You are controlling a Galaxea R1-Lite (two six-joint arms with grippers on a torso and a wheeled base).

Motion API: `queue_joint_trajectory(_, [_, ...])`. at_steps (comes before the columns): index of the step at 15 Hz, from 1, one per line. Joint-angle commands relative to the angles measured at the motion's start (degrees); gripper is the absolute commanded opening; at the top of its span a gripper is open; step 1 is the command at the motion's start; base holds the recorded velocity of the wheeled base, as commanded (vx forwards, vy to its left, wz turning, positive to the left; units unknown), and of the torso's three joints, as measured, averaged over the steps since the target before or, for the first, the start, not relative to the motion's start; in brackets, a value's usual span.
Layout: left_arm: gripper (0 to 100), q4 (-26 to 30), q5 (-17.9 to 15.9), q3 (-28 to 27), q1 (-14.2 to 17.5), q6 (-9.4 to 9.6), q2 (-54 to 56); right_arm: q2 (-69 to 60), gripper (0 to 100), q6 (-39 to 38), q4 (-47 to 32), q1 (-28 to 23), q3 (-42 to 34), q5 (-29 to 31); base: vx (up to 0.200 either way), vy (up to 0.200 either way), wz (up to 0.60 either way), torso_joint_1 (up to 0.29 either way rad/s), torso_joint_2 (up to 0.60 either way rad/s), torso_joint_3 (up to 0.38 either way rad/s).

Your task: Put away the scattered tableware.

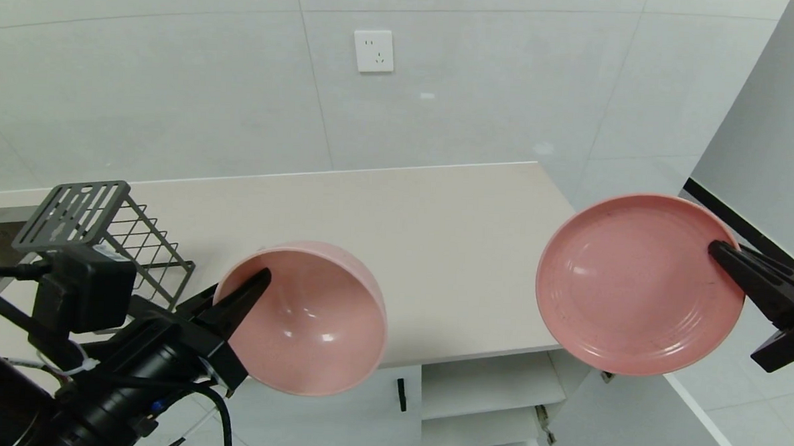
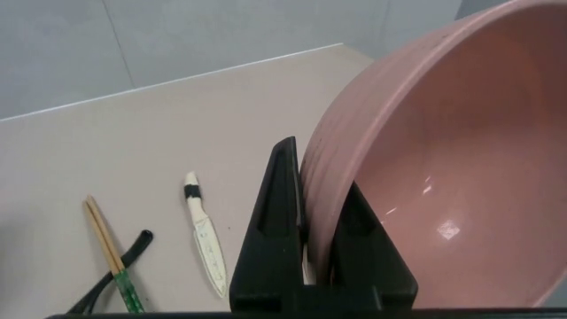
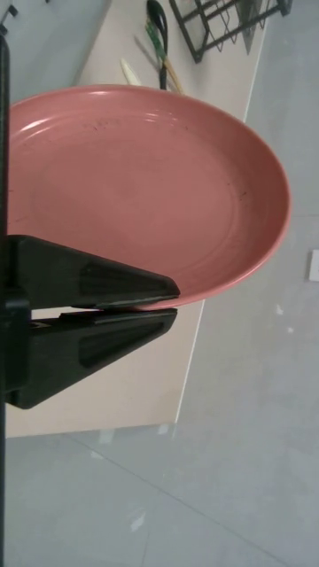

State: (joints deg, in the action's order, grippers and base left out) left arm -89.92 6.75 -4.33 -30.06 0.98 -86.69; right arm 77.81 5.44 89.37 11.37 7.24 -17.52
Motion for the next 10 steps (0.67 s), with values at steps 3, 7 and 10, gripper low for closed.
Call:
queue_joint_trajectory(3, [0, -0.1, 0.0, 0.2, 0.0, -0.01, 0.0, 0.1, 0, 0.0, 0.1, 0.1, 0.0, -0.1, 0.000, 0.000, 0.00, 0.000, 0.00, 0.000])
queue_joint_trajectory(7, [0, -0.1, 0.0, -0.2, 0.0, -0.01, 0.2, 0.1, 0, 0.0, 0.1, 0.1, 0.0, -0.1, -0.150, 0.000, 0.00, 0.010, 0.00, 0.002])
queue_joint_trajectory(10, [0, -0.1, 0.0, 0.5, 0.0, -0.01, -0.2, 0.1, 0, 0.0, 0.6, 0.1, 0.3, -0.1, 0.000, 0.000, 0.00, 0.000, 0.00, 0.000])
